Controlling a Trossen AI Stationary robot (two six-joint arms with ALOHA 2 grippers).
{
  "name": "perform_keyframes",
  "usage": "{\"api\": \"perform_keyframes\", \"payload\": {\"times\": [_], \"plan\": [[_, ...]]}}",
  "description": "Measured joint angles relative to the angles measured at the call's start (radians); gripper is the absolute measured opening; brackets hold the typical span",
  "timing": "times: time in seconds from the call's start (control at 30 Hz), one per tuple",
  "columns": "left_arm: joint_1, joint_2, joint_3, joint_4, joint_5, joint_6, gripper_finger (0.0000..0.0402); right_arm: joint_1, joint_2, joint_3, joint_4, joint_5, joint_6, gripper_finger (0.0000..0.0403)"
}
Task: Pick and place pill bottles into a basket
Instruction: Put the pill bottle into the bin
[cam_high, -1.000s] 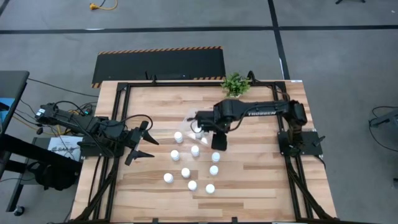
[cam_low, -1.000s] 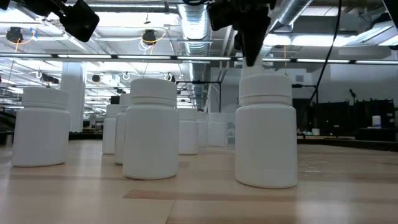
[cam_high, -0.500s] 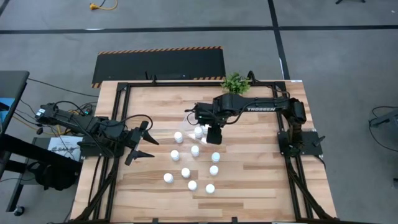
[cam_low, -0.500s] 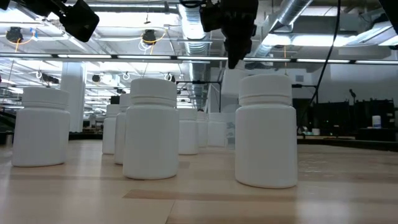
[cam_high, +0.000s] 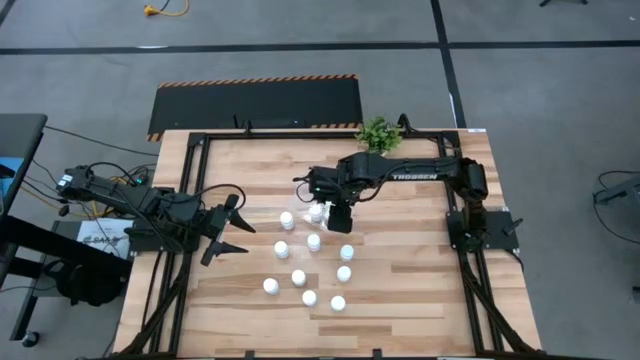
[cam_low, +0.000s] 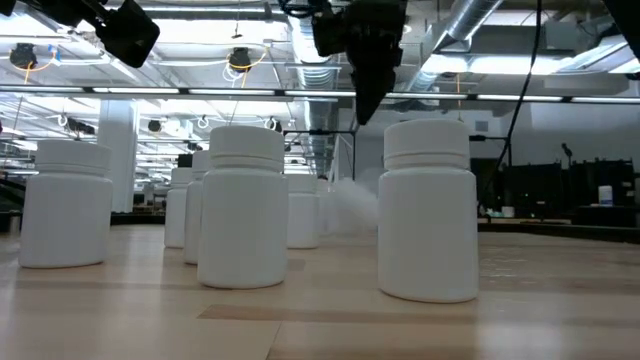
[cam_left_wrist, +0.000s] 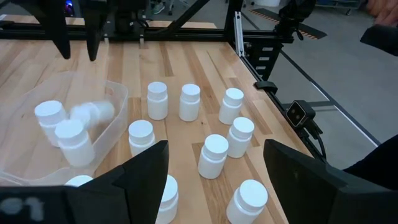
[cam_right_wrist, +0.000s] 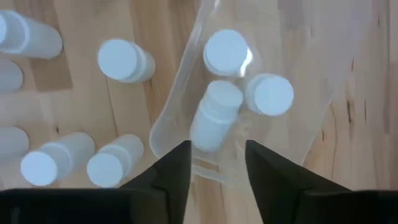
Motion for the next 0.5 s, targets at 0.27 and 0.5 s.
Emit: {"api": "perform_keyframes", "payload": {"times": [0.27,0.5], "plan": [[0.0,0.0,0.0,0.0,0.0,0.0,0.0251,0.002,0.007,-0.003,-0.004,-0.004,-0.013,0.0096],[0.0,0.0,0.0,0.0,0.0,0.0,0.0251,0.014,0.007,-0.003,-0.024,-0.02,0.03,0.01]]}}
